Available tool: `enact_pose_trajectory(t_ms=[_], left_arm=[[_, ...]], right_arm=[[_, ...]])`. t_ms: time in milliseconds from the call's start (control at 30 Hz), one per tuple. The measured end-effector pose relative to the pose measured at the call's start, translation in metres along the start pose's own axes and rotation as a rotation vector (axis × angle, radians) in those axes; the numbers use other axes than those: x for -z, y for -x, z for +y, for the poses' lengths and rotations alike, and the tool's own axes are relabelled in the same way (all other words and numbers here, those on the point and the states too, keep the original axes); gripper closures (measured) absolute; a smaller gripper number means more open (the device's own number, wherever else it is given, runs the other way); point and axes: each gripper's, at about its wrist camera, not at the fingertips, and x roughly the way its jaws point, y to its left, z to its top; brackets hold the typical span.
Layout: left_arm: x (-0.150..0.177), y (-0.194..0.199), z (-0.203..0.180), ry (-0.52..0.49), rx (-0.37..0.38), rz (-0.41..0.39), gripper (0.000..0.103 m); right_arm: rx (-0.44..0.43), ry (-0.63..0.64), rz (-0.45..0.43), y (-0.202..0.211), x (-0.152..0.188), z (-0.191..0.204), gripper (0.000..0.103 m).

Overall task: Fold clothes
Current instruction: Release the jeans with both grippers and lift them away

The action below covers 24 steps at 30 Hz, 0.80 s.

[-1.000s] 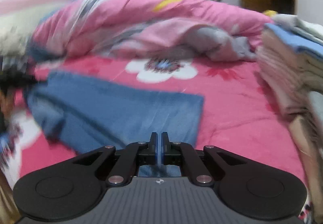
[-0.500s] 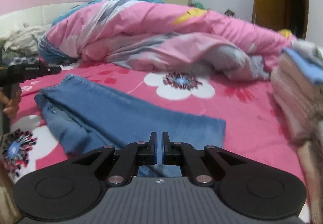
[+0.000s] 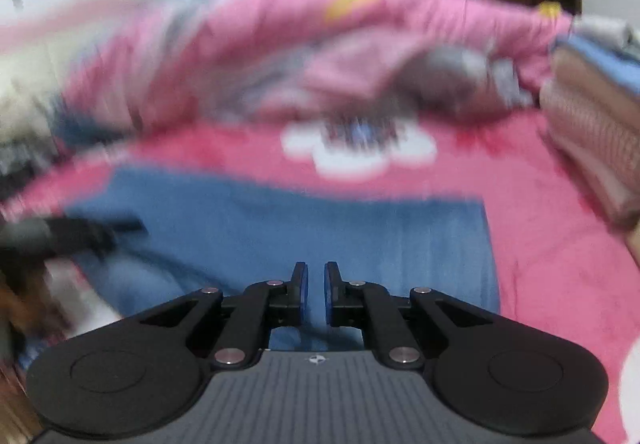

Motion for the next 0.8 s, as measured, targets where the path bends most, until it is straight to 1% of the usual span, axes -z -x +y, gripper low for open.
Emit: enact_pose_trajectory(t_ms=[33, 67, 100, 167, 200, 233, 333, 367, 400, 433, 500, 567, 633, 667, 733, 767, 800], left_arm=[[0.0, 0.001, 0.0, 0.0, 0.001, 0.0, 0.093], [0.0, 0.001, 0.0, 0.002, 0.002, 0.001, 0.093], [0.0, 0.002, 0.0, 0.003, 0.004, 0.001, 0.093], [-0.001, 0.001, 0.001, 0.004, 0.007, 0.004, 0.093], [-0.001, 0.001, 0.001, 0.005, 0.007, 0.004, 0.093], [0.0, 0.001, 0.001, 0.006, 0.007, 0.003, 0.093], [0.0, 0.001, 0.002, 0.01, 0.012, 0.005, 0.093], [-0.001, 0.001, 0.003, 0.011, 0.012, 0.007, 0.093], [-0.001, 0.001, 0.002, 0.009, 0.01, 0.008, 0.093], [-0.001, 0.0, 0.002, 0.007, 0.008, 0.009, 0.093], [-0.001, 0.0, 0.001, 0.006, 0.008, 0.011, 0.093], [-0.001, 0.0, 0.001, 0.007, 0.009, 0.012, 0.093], [-0.001, 0.0, 0.002, 0.007, 0.007, 0.011, 0.093], [0.0, 0.0, 0.002, 0.006, 0.007, 0.011, 0.093], [-0.001, -0.001, 0.002, 0.006, 0.008, 0.012, 0.093], [-0.001, -0.001, 0.002, 0.007, 0.008, 0.014, 0.093], [-0.001, -0.001, 0.001, 0.006, 0.008, 0.014, 0.093]], right_arm=[[-0.008, -0.007, -0.037, 0.003, 0.0, 0.001, 0.081], [-0.011, 0.005, 0.005, -0.009, 0.007, 0.003, 0.07], [-0.013, 0.019, 0.043, -0.02, 0.014, 0.005, 0.068], [-0.002, 0.074, 0.066, -0.035, 0.037, 0.011, 0.068], [0.013, 0.123, 0.054, -0.032, 0.039, 0.016, 0.068], [0.026, 0.158, 0.065, -0.03, 0.033, 0.02, 0.068], [0.052, 0.155, 0.016, -0.017, 0.007, 0.012, 0.068], [0.094, 0.163, -0.034, -0.012, 0.001, 0.008, 0.068], [0.134, 0.162, -0.063, -0.01, -0.003, 0.003, 0.068], [0.164, 0.14, -0.067, -0.013, -0.005, -0.006, 0.068], [0.174, 0.085, 0.012, -0.032, 0.005, -0.026, 0.067], [0.12, 0.054, 0.064, -0.049, 0.025, -0.044, 0.067], [0.102, 0.038, 0.114, -0.046, 0.01, -0.049, 0.067], [0.1, 0.001, 0.129, -0.045, 0.0, -0.052, 0.067], [0.085, -0.046, 0.093, -0.04, -0.023, -0.062, 0.067], [0.095, -0.036, 0.066, -0.04, -0.032, -0.062, 0.067], [0.124, -0.019, 0.045, -0.043, -0.038, -0.064, 0.067]])
